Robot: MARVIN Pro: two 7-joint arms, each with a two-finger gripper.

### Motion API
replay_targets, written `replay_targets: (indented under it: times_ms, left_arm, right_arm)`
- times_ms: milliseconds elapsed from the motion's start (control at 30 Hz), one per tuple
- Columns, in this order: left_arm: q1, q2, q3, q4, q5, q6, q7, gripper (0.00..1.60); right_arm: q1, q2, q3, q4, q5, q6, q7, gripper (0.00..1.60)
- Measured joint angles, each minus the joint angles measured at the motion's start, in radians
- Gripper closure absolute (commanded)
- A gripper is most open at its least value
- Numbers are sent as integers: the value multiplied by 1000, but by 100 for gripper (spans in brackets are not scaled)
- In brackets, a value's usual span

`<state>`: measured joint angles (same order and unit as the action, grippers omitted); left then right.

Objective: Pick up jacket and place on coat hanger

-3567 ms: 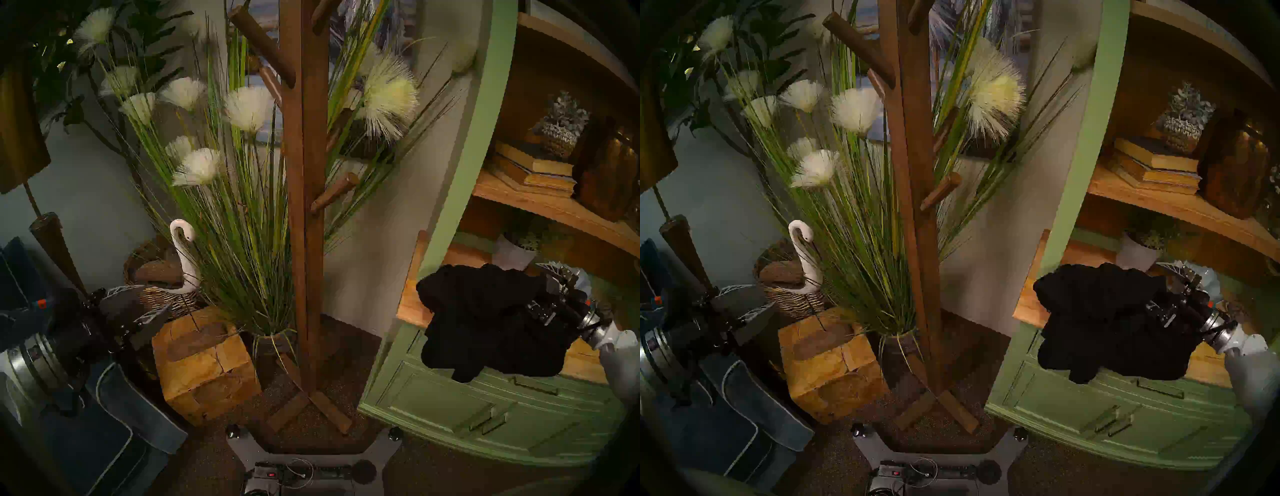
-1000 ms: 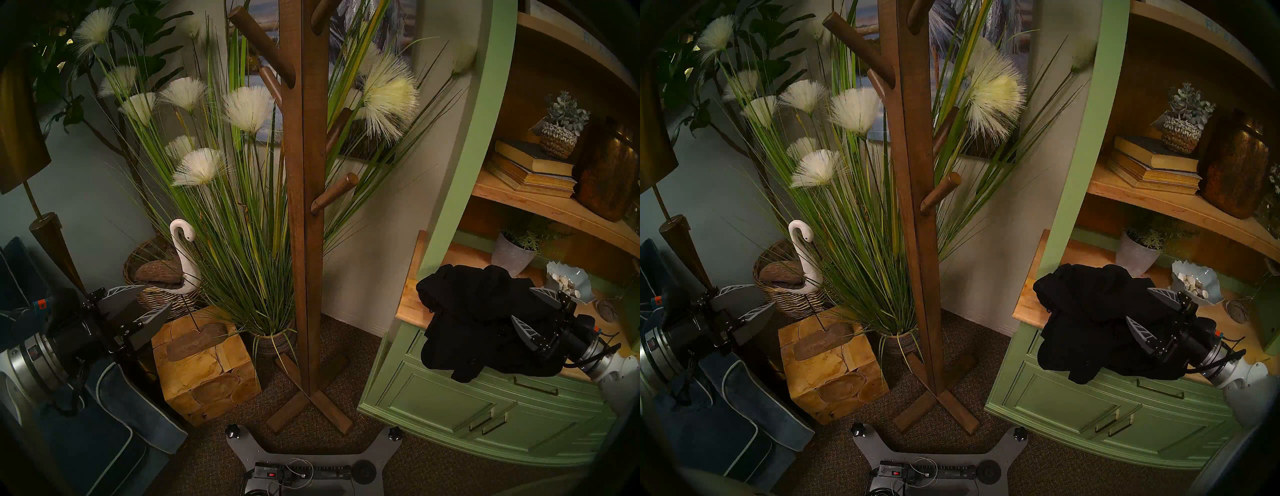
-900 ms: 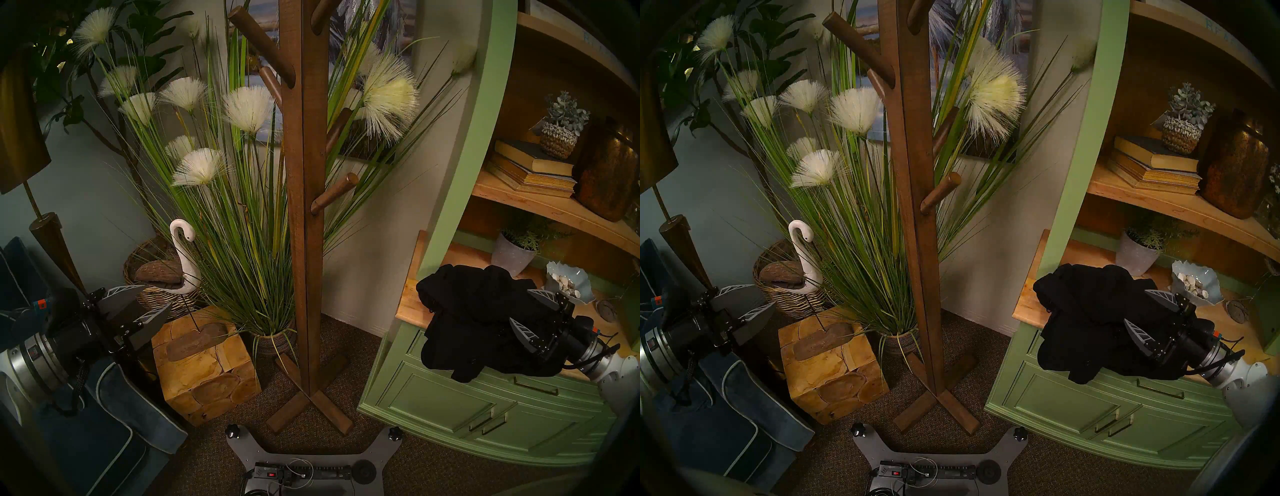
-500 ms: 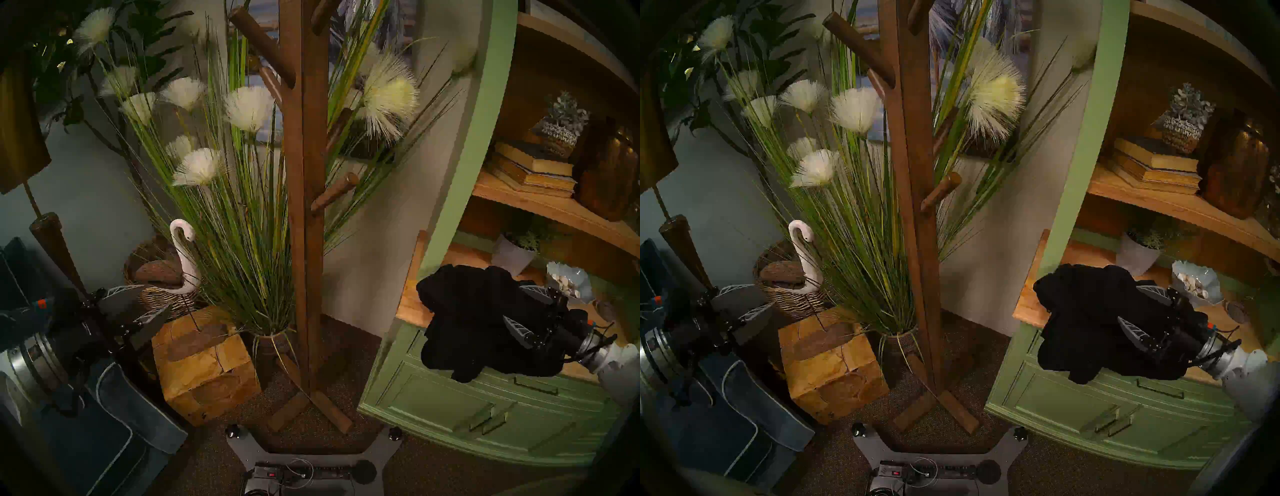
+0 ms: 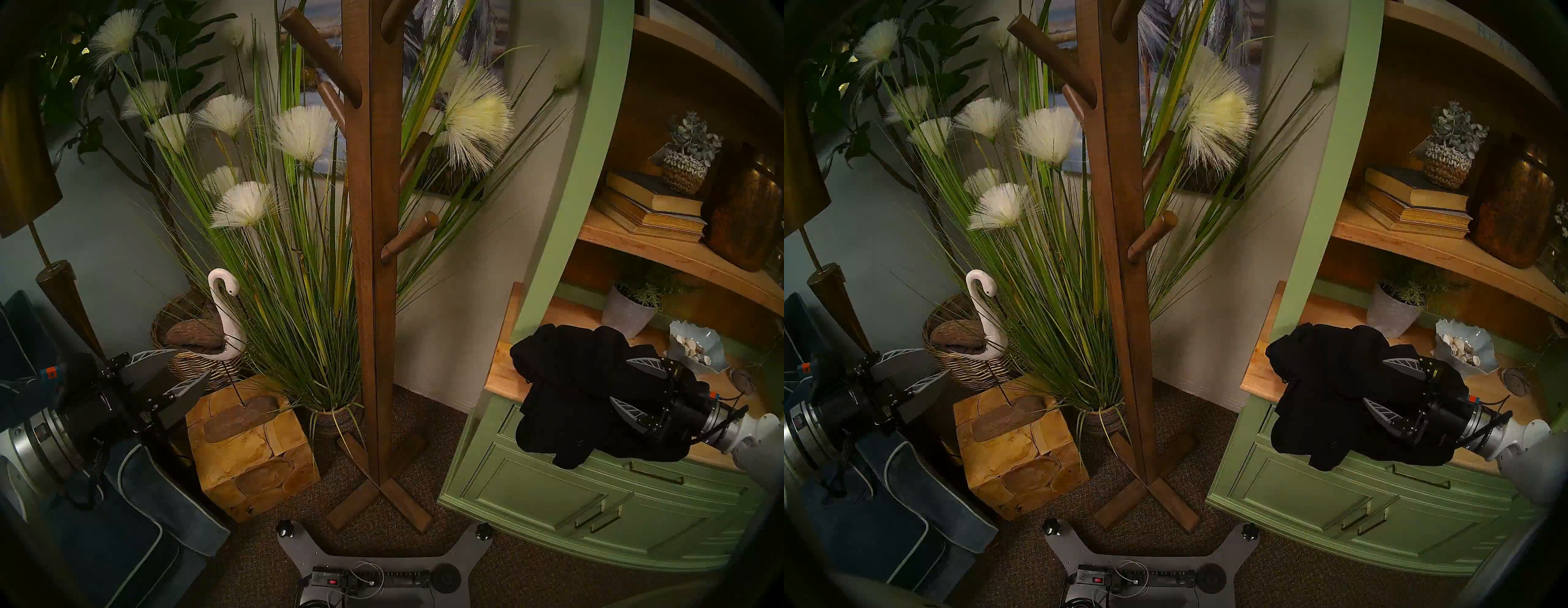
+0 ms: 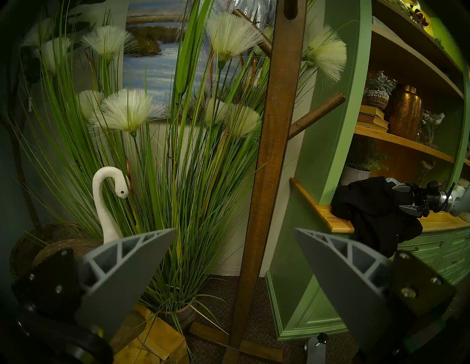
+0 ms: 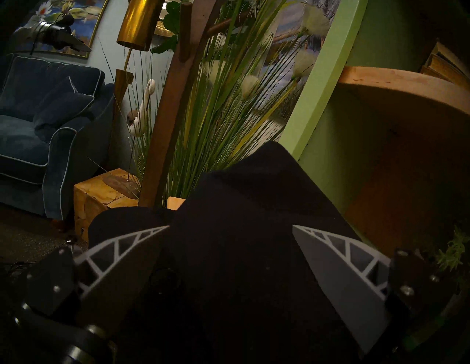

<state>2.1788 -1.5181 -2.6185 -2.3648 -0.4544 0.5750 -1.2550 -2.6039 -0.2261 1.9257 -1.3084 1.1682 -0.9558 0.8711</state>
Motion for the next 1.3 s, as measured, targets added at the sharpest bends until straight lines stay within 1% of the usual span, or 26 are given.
replay_targets:
  times_ms: [267,467,567,733,900,1033,1300]
  left_arm:
    - [0,0,0,0,1,0,0,0]
    - [0,0,0,0,1,0,0,0]
    - [0,0,0,0,1,0,0,0]
    - [0,0,0,0,0,0,0,0]
    - [0,0,0,0,0,0,0,0]
    - [0,0,0,0,-1,0,0,0]
    - [0,0,0,0,-1,0,0,0]
  right_arm:
    - [68,36,-8,-47,22,0,-8,0]
    - [110,56,-33,-37,27,0,-22,0]
    - [121,65,-63,-7,27,0,-27,0]
    - [132,70,-142,56,24,0,-30,0]
    - [159,43,-202,72,13,0,-40,0]
    - [195,9,-231,48,-20,0,-51,0]
    - [261,-45,-226,-40,-80,0,-69,0]
